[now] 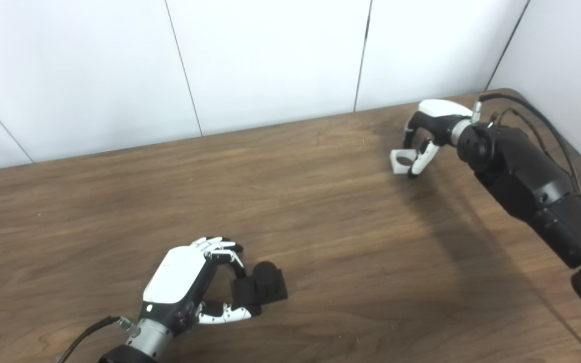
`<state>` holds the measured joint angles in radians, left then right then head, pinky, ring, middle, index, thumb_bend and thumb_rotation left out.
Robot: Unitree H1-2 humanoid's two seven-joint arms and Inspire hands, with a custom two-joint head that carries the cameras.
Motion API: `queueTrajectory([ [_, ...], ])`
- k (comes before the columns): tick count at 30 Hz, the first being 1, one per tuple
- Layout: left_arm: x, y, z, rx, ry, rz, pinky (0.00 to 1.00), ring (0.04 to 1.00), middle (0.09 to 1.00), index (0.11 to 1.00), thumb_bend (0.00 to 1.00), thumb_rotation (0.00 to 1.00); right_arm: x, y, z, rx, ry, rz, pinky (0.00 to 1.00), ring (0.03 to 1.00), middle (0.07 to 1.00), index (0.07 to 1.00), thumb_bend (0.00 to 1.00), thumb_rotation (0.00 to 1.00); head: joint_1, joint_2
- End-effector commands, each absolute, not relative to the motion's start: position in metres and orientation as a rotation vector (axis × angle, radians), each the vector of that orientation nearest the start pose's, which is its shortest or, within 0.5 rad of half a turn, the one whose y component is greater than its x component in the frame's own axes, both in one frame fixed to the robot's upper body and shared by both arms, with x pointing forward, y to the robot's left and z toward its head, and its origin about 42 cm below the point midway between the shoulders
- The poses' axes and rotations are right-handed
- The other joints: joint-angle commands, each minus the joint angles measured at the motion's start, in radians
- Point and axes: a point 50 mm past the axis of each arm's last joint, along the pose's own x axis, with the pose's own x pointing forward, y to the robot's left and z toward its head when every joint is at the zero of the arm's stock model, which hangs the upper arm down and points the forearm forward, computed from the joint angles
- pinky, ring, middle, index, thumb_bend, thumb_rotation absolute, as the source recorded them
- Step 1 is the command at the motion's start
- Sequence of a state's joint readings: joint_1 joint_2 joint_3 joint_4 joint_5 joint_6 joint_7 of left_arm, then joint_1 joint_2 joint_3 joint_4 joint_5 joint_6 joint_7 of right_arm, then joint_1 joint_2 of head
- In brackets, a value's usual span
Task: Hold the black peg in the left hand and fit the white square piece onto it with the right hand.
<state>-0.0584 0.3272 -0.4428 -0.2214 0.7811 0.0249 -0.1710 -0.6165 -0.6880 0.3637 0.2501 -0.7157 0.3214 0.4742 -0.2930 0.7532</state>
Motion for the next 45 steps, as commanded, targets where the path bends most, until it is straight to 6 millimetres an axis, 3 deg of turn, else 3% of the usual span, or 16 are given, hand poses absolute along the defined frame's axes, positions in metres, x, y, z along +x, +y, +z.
queueTrajectory([
  [1,0.258,0.182,0.118,1.107,-0.163,-0.618,0.89,0.835,0.785,0.487,0.52,0.05,0.451,-0.353,0.28,-1.512,0.17,0.206,0.95,0.928,0.811,0.486,0.52,0.13,0.002,0.0],
  [14,0.259,0.177,0.118,1.101,-0.151,-0.623,0.9,0.841,0.789,0.487,0.52,0.05,0.419,-0.317,0.307,-1.544,0.012,0.269,0.97,0.925,0.79,0.486,0.52,0.13,0.054,0.005],
  [35,0.262,0.16,0.109,1.099,-0.172,-0.622,0.9,0.846,0.79,0.488,0.52,0.05,0.356,-0.211,0.367,-1.516,-0.348,0.572,0.93,0.93,0.784,0.483,0.52,0.13,0.172,0.016],
  [45,0.264,0.156,0.109,1.113,-0.167,-0.624,0.91,0.851,0.796,0.488,0.52,0.05,0.327,-0.163,0.368,-1.475,-0.44,0.706,0.92,0.923,0.799,0.483,0.52,0.13,0.186,0.022],
])
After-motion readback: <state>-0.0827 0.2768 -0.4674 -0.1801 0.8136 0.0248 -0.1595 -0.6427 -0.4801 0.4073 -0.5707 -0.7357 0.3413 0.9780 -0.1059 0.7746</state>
